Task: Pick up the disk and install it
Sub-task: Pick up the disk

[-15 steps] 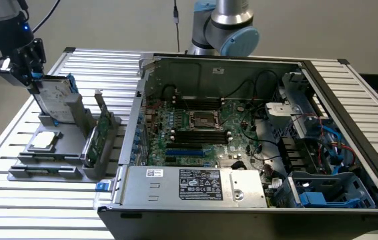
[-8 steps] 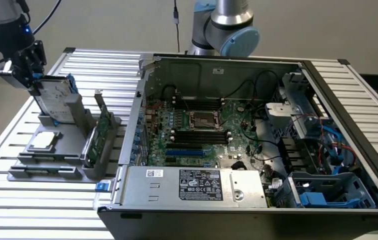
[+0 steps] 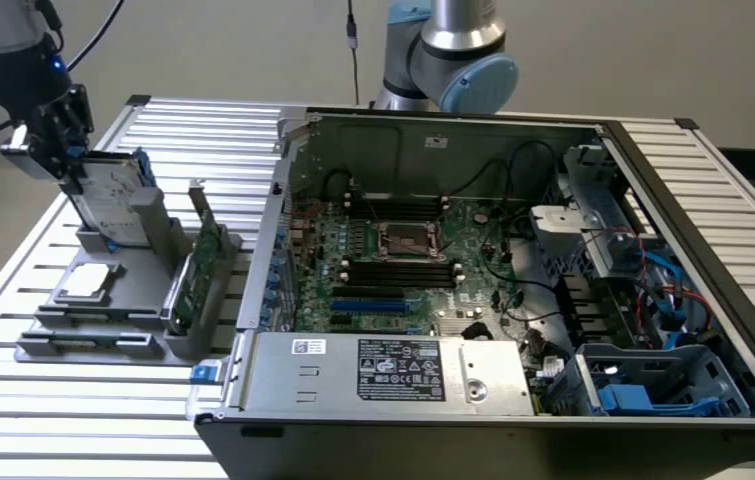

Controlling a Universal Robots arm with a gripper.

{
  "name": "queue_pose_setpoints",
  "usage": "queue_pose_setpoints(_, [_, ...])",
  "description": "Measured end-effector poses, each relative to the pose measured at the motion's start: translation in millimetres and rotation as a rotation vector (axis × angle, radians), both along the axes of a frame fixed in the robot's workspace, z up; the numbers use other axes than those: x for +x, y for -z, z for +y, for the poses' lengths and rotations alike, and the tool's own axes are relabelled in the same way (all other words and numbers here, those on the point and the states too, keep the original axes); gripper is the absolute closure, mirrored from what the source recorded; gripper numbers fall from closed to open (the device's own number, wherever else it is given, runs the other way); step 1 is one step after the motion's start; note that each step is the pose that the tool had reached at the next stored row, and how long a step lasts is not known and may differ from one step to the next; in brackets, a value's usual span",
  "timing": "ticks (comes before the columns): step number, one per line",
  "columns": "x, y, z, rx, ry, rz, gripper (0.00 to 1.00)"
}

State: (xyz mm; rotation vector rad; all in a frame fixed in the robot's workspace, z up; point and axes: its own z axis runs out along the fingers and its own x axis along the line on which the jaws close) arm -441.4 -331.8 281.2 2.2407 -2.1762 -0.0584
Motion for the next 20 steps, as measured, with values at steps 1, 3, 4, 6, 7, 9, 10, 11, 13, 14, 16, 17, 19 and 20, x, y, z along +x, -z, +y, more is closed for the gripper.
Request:
queue_pose_setpoints(1, [0.0,0.1,0.0,0.0000,-0.001,0.0001,0.52])
queue_pose_setpoints(3, [0.0,0.3,0.0,0.0001,-0.003,-0.0002,0.52])
queue_pose_setpoints(4, [0.1,0.4,0.0,0.0001,-0.003,-0.0003,0.52])
queue_pose_setpoints(6, [0.1,0.5,0.0,0.0000,-0.003,-0.0005,0.52])
queue_pose_setpoints(7, [0.2,0.6,0.1,0.0001,-0.003,-0.0007,0.52])
queue_pose_setpoints(9, [0.5,1.0,0.1,0.0002,-0.003,-0.0012,0.52])
queue_pose_setpoints(10, [0.7,1.1,0.0,0.0003,-0.003,-0.0013,0.52])
queue_pose_setpoints(11, [0.9,1.2,0.0,0.0002,-0.003,-0.0012,0.52])
queue_pose_setpoints(13, [1.0,1.2,0.0,0.0000,-0.003,-0.0010,0.52])
queue_pose_setpoints(14, [1.1,1.3,0.0,0.0001,-0.003,-0.0011,0.52])
queue_pose_setpoints(16, [1.3,1.6,0.0,0.0002,-0.003,-0.0012,0.52])
queue_pose_setpoints(17, [1.4,1.8,0.0,0.0003,-0.003,-0.0014,0.52])
queue_pose_setpoints(19, [1.4,2.2,0.0,0.0004,-0.003,-0.0021,0.52])
queue_pose_setpoints(20, [1.4,2.3,0.0,0.0003,-0.003,-0.0022,0.52])
